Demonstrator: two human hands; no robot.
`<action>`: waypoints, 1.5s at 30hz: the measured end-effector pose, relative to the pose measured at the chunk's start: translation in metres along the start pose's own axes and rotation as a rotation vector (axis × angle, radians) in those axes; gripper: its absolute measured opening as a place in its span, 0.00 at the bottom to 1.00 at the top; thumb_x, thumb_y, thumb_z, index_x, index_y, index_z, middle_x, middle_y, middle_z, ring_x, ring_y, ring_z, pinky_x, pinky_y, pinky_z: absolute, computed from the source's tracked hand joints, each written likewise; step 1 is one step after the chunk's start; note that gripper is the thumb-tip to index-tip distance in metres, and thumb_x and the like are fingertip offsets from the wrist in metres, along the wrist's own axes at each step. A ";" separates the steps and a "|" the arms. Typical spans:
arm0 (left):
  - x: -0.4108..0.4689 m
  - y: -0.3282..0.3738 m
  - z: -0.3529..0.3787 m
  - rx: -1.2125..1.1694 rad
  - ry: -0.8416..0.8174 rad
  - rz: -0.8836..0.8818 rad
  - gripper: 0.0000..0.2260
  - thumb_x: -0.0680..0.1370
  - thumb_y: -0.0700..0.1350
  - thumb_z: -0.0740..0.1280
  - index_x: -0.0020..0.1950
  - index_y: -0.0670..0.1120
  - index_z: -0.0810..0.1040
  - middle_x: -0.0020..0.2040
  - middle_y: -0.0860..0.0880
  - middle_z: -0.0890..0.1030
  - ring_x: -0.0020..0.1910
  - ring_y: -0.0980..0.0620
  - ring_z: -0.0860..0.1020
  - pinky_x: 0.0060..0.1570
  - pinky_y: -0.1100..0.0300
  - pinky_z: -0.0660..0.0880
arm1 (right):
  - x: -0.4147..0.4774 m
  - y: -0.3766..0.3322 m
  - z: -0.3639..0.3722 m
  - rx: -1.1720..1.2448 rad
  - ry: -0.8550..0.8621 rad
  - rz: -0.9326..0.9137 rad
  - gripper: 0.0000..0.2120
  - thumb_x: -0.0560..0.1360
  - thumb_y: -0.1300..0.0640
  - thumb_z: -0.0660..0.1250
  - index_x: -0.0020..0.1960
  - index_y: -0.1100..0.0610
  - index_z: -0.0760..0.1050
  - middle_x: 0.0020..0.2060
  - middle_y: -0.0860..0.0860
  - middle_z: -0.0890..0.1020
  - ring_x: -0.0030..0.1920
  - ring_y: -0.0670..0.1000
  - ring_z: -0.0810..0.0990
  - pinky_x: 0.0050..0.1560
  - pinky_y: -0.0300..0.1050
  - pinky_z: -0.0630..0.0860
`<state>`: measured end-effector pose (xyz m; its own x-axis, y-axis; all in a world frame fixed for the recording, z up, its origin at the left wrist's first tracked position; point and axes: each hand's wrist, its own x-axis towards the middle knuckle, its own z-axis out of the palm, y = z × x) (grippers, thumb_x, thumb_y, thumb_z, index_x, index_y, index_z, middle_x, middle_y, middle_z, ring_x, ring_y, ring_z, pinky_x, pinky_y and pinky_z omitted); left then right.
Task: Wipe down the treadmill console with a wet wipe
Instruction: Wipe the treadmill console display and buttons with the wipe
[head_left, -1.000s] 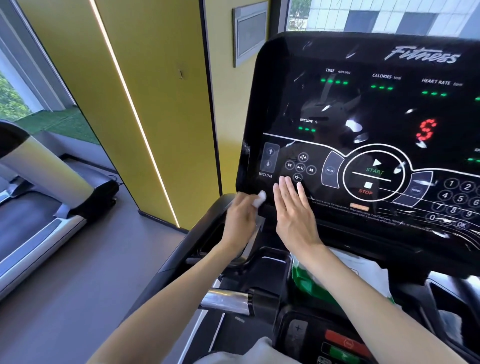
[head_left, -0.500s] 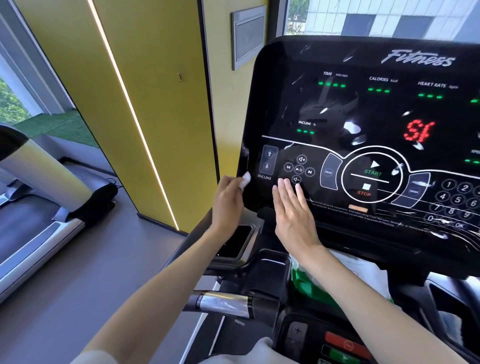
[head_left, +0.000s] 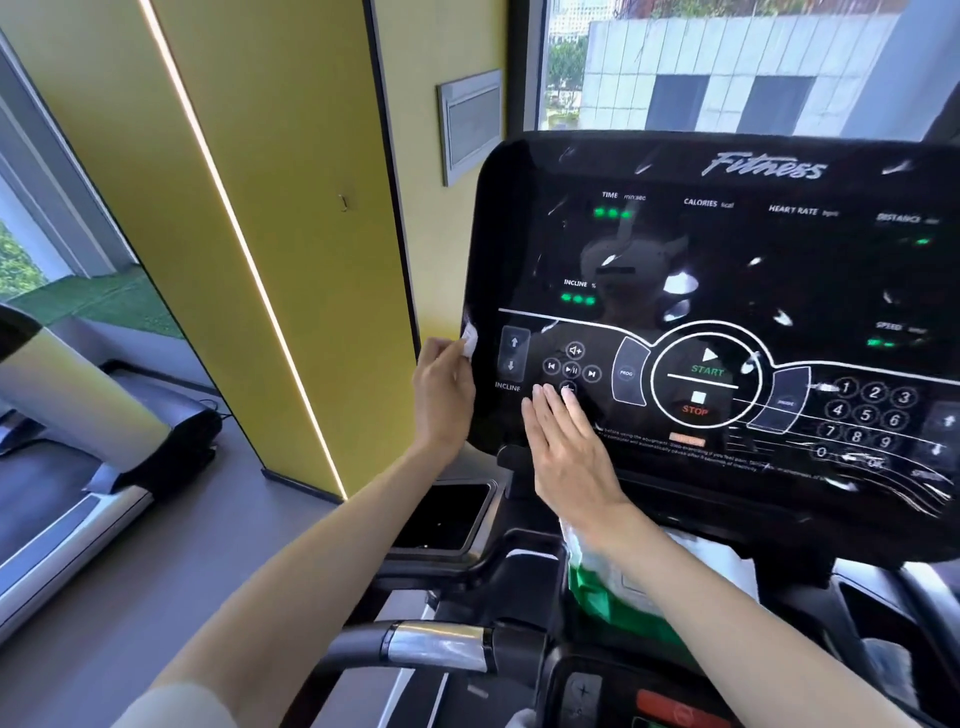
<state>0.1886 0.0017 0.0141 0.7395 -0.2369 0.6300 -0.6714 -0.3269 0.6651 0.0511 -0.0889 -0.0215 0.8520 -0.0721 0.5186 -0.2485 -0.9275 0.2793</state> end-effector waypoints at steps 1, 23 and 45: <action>0.010 0.007 0.001 -0.010 0.010 0.009 0.07 0.75 0.30 0.62 0.46 0.35 0.80 0.43 0.42 0.76 0.38 0.53 0.70 0.39 0.67 0.67 | 0.002 0.003 -0.002 -0.007 0.012 -0.020 0.24 0.73 0.65 0.48 0.65 0.69 0.69 0.62 0.65 0.74 0.66 0.61 0.71 0.72 0.58 0.54; 0.143 0.135 0.030 0.083 0.003 0.384 0.13 0.77 0.32 0.61 0.59 0.40 0.76 0.49 0.43 0.71 0.48 0.48 0.72 0.45 0.62 0.71 | 0.103 0.138 -0.094 -0.010 0.147 0.286 0.31 0.64 0.75 0.63 0.67 0.71 0.65 0.66 0.67 0.69 0.69 0.63 0.66 0.70 0.59 0.60; 0.169 0.126 0.029 0.058 -0.001 0.321 0.09 0.79 0.33 0.60 0.56 0.36 0.77 0.45 0.46 0.70 0.44 0.48 0.71 0.45 0.57 0.72 | 0.104 0.148 -0.082 0.018 0.231 0.259 0.27 0.68 0.74 0.55 0.67 0.69 0.67 0.66 0.65 0.70 0.68 0.61 0.68 0.69 0.57 0.63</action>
<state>0.2301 -0.1061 0.1925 0.4904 -0.3375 0.8035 -0.8665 -0.2871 0.4083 0.0653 -0.2041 0.1401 0.6342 -0.2232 0.7402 -0.4332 -0.8956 0.1010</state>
